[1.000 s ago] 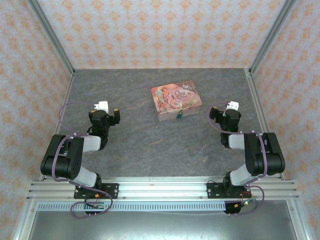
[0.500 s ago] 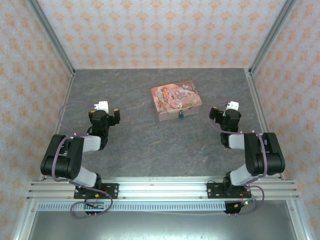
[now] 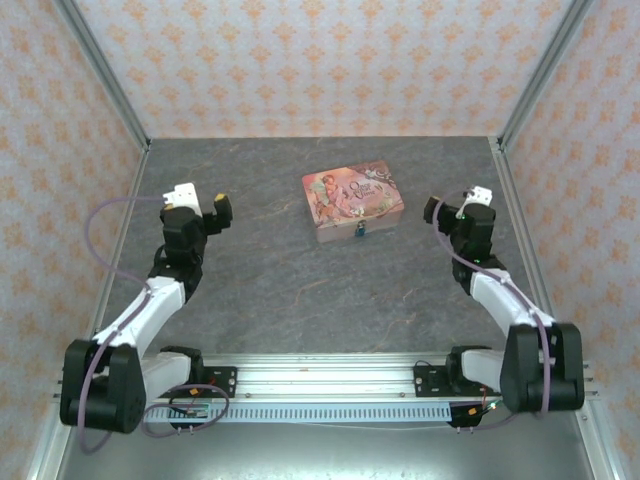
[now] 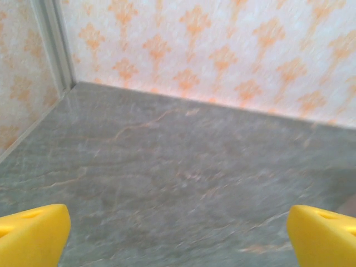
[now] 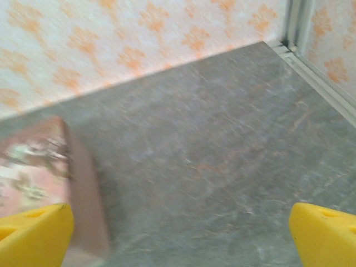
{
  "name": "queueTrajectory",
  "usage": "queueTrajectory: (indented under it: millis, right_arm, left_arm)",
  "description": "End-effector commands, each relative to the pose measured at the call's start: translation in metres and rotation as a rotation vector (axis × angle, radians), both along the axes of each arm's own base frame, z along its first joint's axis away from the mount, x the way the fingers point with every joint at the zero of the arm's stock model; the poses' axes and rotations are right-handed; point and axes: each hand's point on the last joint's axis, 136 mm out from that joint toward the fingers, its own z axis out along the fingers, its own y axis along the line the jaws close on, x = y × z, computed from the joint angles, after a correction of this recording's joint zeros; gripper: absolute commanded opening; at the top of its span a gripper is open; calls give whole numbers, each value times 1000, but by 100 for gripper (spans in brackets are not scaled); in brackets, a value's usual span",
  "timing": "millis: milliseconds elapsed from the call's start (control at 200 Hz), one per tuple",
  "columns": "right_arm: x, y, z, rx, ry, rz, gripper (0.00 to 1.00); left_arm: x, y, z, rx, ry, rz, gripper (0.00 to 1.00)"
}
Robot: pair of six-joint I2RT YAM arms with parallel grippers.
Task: Unlock a padlock with a key
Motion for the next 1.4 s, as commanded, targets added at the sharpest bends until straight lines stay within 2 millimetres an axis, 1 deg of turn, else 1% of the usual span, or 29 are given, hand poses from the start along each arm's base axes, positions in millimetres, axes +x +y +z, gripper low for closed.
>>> queueTrajectory:
  millis: [0, 55, 125, 245, 270, 330, 385, 445, 555, 596, 656, 711, 771, 796, 826, 991, 1071, 1226, 1391]
  right_arm:
    - [-30, 27, -21, 209, 173, 67, 99]
    - [-43, 42, -23, 282, 205, 100, 98]
    - [-59, 63, -29, 354, 255, 151, 95]
    - [-85, 99, -50, 426, 366, 232, 90]
    - [-92, 107, -58, 434, 405, 249, 88]
    - [-106, 121, -72, 436, 487, 269, 84]
    - [-118, 130, -85, 423, 566, 283, 80]
    - [-131, 137, -97, 400, 640, 282, 77]
    - [-155, 146, -117, 319, 775, 297, 72]
    - [-159, 148, -122, 301, 802, 302, 70]
    - [-164, 152, -129, 289, 837, 307, 66]
    - [-164, 157, -130, 275, 856, 314, 63]
    - [-163, 160, -130, 243, 862, 315, 60]
    - [-161, 162, -127, 231, 852, 316, 59]
    - [-161, 162, -131, 204, 872, 308, 58]
    - [-156, 169, -135, 125, 894, 296, 52]
    - [-154, 173, -139, 92, 914, 293, 49]
    - [-151, 174, -147, 36, 939, 269, 46]
    - [-154, 179, -156, 6, 979, 283, 42]
  left_arm:
    - [-14, -28, -7, -163, 127, -63, 100]
    - [-17, -42, -3, -205, 154, -91, 100]
    - [-22, -66, -5, -281, 194, -150, 100]
    - [-28, -102, -17, -430, 249, -216, 100]
    - [-28, -109, -20, -461, 257, -224, 100]
    - [-29, -125, -26, -534, 271, -254, 100]
    - [-30, -139, -30, -580, 281, -276, 100]
    - [-31, -153, -33, -604, 293, -298, 100]
    - [-31, -173, -34, -602, 309, -335, 100]
    - [-30, -179, -34, -599, 314, -346, 100]
    - [-27, -186, -35, -599, 318, -356, 100]
    - [-25, -189, -37, -602, 322, -356, 100]
    - [-23, -192, -38, -605, 325, -359, 100]
    - [-22, -193, -38, -605, 326, -359, 100]
    - [-22, -193, -39, -607, 328, -356, 100]
    - [-23, -198, -44, -614, 338, -359, 100]
    - [-23, -198, -45, -615, 342, -359, 100]
    - [-25, -197, -44, -609, 343, -353, 100]
    - [-26, -193, -45, -597, 344, -337, 100]
